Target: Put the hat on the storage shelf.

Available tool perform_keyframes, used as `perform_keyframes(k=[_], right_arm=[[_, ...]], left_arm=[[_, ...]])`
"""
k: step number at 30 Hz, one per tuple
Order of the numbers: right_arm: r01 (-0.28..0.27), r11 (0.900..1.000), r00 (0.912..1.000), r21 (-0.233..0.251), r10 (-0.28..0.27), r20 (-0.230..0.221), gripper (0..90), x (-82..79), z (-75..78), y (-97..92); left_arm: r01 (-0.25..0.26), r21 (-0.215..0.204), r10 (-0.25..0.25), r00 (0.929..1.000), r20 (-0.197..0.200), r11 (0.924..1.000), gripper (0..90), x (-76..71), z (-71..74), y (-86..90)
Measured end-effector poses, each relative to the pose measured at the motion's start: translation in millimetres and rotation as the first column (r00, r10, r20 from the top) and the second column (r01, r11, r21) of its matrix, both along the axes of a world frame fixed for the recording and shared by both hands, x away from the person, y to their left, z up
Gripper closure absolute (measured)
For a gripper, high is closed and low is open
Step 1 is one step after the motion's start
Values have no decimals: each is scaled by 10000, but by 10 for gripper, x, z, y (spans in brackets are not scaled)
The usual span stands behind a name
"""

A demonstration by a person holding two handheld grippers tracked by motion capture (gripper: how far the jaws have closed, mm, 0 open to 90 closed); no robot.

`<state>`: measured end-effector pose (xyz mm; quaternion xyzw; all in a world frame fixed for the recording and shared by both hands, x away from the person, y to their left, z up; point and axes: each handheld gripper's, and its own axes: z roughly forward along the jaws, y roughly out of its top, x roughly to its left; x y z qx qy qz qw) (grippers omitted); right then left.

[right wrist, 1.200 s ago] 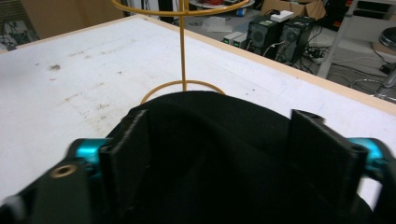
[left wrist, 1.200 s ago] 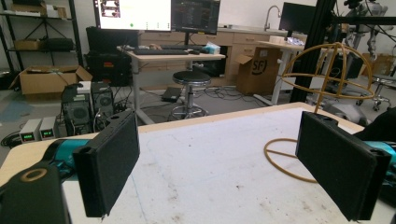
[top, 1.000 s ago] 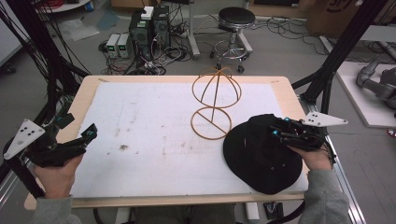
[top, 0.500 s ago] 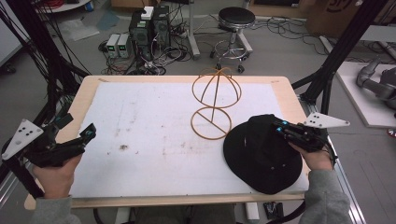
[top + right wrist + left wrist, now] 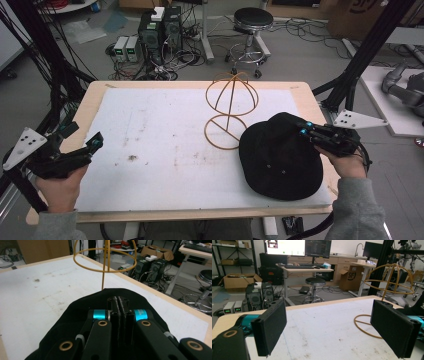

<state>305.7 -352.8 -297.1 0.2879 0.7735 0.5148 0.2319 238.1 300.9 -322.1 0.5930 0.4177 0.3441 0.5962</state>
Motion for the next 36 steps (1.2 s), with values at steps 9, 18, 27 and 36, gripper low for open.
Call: perform_keyframes(k=[9,18,27,36], right_arm=[[-526,9983,9983,-248,532,244,898,15,384,-30],[-1374,9904,9883,-162,1381,640,898,70,779,-92],[-2120,9753,9722,-618,2169,885,899,189,1199,-92],[-2812,9516,9550,-1238,2901,614,900,307,1448,-33]], left_arm=[[29,-16,-29,10000,-3,10000,141,2,-4,5],[72,-62,-73,9999,-105,10000,141,38,-27,14],[-111,-123,109,9998,-185,9999,141,65,-45,60],[-110,-49,109,9997,-225,9999,141,62,-56,59]])
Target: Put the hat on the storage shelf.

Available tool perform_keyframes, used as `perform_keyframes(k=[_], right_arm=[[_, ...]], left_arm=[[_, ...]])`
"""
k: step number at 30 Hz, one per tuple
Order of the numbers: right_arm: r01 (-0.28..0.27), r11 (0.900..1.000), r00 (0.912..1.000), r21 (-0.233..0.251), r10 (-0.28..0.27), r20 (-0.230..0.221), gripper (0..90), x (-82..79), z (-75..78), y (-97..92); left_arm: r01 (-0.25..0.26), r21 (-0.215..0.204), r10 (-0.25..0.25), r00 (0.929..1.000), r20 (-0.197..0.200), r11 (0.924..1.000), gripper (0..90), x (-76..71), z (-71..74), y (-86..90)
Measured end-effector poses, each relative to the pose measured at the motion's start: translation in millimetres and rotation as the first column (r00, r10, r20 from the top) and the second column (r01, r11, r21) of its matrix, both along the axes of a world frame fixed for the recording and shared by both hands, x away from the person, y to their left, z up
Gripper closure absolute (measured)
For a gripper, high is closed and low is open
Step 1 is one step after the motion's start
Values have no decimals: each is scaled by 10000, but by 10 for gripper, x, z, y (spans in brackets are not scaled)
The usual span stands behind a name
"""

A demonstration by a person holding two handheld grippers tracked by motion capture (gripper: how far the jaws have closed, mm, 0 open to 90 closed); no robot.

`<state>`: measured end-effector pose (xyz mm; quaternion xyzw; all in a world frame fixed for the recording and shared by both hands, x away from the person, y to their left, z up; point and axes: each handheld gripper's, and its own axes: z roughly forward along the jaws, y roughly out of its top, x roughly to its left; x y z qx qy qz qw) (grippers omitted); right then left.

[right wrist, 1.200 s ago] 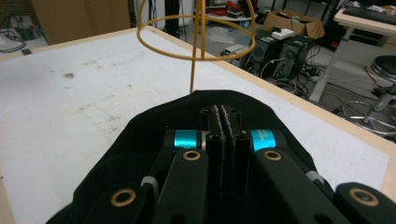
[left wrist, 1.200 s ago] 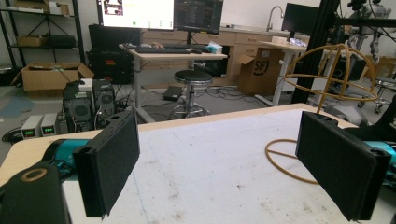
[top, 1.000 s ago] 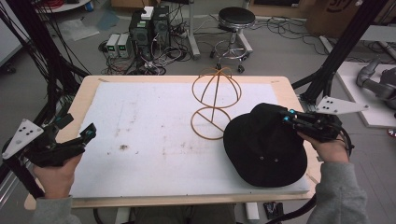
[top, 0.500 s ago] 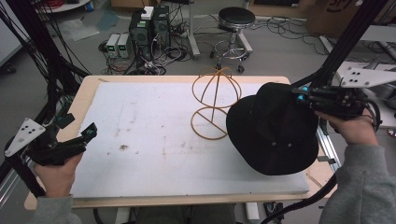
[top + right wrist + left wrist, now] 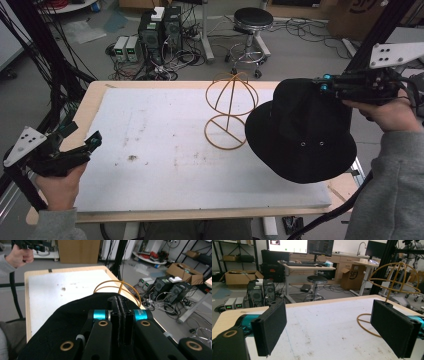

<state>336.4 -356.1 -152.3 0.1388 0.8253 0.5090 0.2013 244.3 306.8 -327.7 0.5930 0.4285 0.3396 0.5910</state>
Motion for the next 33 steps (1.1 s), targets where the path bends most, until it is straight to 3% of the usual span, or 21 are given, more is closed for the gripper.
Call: perform_keyframes(k=[3,8,11,13,21,33], right_arm=[[-37,10000,10000,36,37,15,900,-8,94,-51],[-42,9989,9988,459,19,497,899,-17,292,-131],[-53,9979,9984,640,16,570,899,5,374,-135],[-340,9964,9971,776,286,703,900,63,413,-115],[-982,9904,9920,969,897,888,899,290,459,18],[-1234,9836,9879,1312,1093,1097,899,666,446,348]], left_arm=[[25,65,-25,10000,1,10000,141,-13,2,-15],[47,92,-47,10000,8,9999,141,-21,6,-24],[71,78,-71,10000,-6,9999,141,-16,3,-21],[75,61,-75,10000,-28,10000,141,-19,4,-14],[-38,63,38,10000,-11,10000,141,-81,25,43],[-344,180,345,9994,-59,9992,141,-218,14,140]])
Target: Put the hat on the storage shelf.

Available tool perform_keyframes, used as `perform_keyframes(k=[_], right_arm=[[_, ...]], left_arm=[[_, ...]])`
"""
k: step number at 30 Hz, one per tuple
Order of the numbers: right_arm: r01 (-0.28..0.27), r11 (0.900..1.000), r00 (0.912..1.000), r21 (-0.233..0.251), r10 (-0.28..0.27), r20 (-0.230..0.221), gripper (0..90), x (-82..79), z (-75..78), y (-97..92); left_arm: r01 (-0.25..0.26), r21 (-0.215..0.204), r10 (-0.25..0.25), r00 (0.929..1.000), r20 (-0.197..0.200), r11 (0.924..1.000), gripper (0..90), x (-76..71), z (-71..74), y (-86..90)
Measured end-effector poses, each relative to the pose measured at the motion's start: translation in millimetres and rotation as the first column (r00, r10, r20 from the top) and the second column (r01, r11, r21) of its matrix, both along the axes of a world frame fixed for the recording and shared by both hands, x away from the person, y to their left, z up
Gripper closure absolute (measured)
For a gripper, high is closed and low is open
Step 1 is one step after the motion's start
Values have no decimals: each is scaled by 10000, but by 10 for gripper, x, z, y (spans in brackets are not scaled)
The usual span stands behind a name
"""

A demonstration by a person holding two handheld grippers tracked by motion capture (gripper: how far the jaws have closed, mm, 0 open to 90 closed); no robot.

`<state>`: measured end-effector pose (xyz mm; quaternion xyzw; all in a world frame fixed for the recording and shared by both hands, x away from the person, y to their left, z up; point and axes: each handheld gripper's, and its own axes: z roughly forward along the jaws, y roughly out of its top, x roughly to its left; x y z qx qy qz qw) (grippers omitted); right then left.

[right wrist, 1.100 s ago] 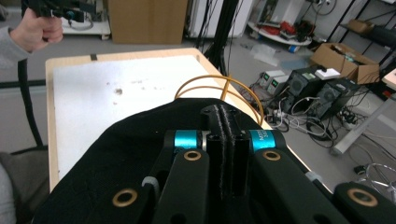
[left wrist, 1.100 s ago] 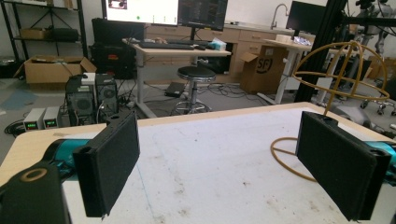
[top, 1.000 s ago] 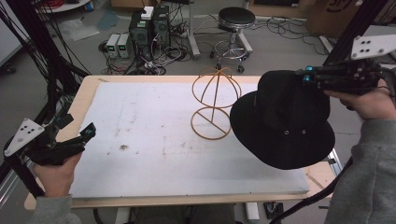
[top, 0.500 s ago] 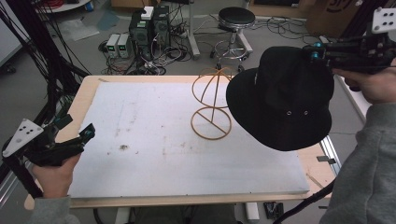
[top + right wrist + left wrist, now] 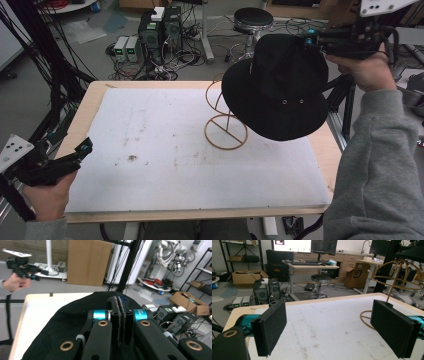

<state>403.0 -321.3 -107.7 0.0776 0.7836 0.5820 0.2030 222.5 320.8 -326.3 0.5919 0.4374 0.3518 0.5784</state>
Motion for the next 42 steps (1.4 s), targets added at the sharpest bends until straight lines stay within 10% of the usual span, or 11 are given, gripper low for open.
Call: perform_keyframes(k=[23,42], right_arm=[[-561,9981,9953,-270,538,-811,898,624,-470,802],[-509,9911,9821,-1228,273,-1865,892,822,-833,1062]], left_arm=[[-165,131,167,9997,-163,9998,141,-139,-38,56],[-127,256,134,9996,-246,9996,141,-122,-55,35]])
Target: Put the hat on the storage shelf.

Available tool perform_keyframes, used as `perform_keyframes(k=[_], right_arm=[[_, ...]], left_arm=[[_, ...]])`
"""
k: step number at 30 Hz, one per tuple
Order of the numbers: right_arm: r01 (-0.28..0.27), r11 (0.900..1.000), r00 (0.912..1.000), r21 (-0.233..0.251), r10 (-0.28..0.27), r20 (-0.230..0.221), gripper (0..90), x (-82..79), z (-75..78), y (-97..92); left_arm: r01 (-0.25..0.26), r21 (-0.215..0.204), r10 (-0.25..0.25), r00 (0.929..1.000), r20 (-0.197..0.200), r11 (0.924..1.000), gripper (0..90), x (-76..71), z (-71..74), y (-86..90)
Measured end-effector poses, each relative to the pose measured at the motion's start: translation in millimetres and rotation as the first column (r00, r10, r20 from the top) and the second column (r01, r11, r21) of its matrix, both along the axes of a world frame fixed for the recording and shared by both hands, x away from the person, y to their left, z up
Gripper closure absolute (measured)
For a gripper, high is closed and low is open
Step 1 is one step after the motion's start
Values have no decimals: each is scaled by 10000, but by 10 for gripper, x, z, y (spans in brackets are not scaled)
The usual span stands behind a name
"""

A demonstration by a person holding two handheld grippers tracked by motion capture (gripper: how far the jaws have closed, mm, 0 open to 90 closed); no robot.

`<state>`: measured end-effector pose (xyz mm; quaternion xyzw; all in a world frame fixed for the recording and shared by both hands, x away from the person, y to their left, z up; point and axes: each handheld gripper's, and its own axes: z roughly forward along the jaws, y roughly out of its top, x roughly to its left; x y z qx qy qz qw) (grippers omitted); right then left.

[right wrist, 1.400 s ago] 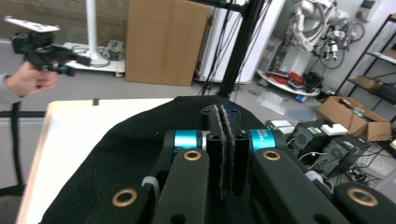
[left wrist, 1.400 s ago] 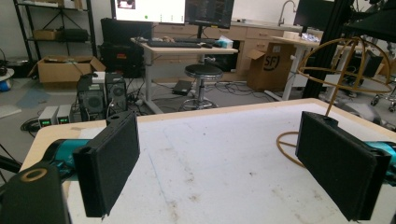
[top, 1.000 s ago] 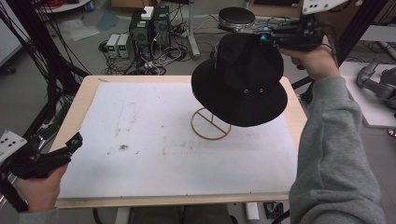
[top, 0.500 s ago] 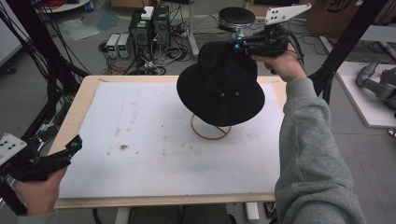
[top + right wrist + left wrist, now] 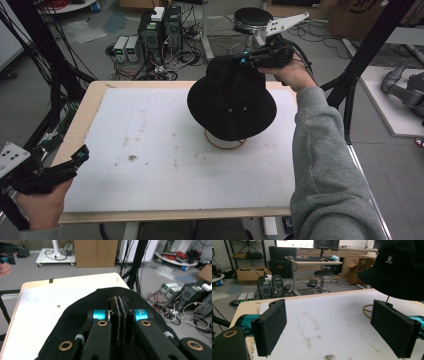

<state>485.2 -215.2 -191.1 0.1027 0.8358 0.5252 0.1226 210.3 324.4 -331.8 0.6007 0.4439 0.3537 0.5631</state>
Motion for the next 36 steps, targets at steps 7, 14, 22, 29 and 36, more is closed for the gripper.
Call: perform_keyframes(k=[7,14,22,29,36], right_arm=[[295,9994,9987,-187,-302,-416,888,6,-115,-33],[455,9986,9978,-274,-468,-479,867,-7,-109,-15],[1274,9915,9879,-250,-1291,-858,467,-54,-75,-59],[1938,9805,9734,-335,-1965,-1182,201,-103,-46,-115],[2752,9614,9561,-57,-2743,-1030,102,-286,-52,-268]], left_arm=[[83,14,-83,9999,-57,10000,141,24,-12,-37],[145,23,-144,9999,-78,9999,141,36,-14,-55],[221,0,-221,9997,-58,9998,141,37,-10,-66],[321,40,-321,9995,-3,9995,141,30,4,-94],[421,19,-421,9991,74,9991,141,26,25,-119]])
